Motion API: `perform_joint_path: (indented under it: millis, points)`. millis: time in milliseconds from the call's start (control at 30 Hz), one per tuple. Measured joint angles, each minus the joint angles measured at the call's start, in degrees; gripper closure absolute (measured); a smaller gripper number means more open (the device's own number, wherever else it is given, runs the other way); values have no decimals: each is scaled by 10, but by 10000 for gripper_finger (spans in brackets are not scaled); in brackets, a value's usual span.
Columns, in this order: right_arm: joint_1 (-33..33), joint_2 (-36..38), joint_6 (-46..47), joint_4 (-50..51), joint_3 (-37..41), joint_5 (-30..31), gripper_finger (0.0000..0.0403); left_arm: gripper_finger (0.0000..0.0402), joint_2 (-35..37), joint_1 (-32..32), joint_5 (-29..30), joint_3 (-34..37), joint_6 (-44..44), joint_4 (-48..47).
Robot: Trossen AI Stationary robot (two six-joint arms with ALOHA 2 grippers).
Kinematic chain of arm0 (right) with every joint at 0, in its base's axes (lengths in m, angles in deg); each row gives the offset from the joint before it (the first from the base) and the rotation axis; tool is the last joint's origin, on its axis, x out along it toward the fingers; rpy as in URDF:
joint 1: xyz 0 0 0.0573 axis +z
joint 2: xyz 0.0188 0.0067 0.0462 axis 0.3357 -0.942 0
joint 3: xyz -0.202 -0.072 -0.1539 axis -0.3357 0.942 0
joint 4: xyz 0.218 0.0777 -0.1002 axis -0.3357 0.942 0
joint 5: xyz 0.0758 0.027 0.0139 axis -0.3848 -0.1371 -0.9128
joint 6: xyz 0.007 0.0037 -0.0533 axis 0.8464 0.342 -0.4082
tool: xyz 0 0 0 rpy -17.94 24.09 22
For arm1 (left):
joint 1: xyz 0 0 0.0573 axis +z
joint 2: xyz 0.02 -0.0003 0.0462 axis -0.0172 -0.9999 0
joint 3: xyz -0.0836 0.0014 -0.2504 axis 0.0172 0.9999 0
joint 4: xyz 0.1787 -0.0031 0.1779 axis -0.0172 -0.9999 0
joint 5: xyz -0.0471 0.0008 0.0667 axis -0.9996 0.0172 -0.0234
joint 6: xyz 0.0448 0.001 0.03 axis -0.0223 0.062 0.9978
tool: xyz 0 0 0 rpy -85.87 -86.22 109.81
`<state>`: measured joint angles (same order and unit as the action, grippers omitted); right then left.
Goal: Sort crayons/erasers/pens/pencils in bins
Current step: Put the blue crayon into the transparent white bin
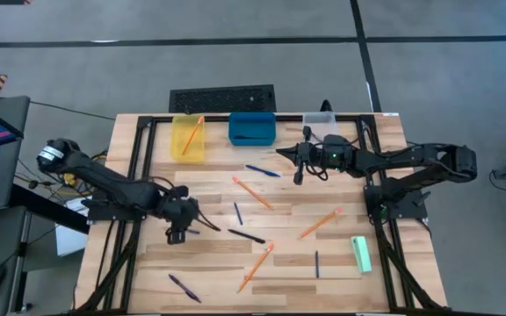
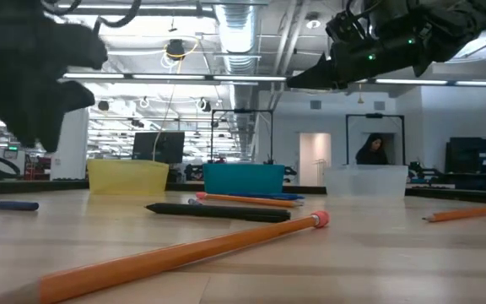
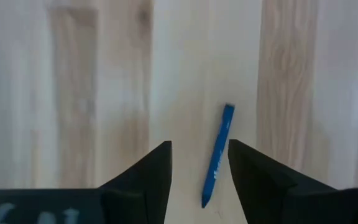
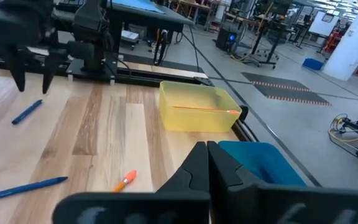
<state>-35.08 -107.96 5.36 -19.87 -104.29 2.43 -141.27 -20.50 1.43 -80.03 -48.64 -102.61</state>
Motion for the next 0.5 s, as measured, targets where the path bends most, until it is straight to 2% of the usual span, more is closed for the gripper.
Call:
perform_joint_path:
  millis: [267, 500]
  points:
    - [0, 0, -2, 3, 0, 0, 399, 251, -104, -21, -15, 0, 5, 1]
    - [0, 0, -3, 4, 0, -2, 401, 251, -137, -21, -49, 0, 3, 34]
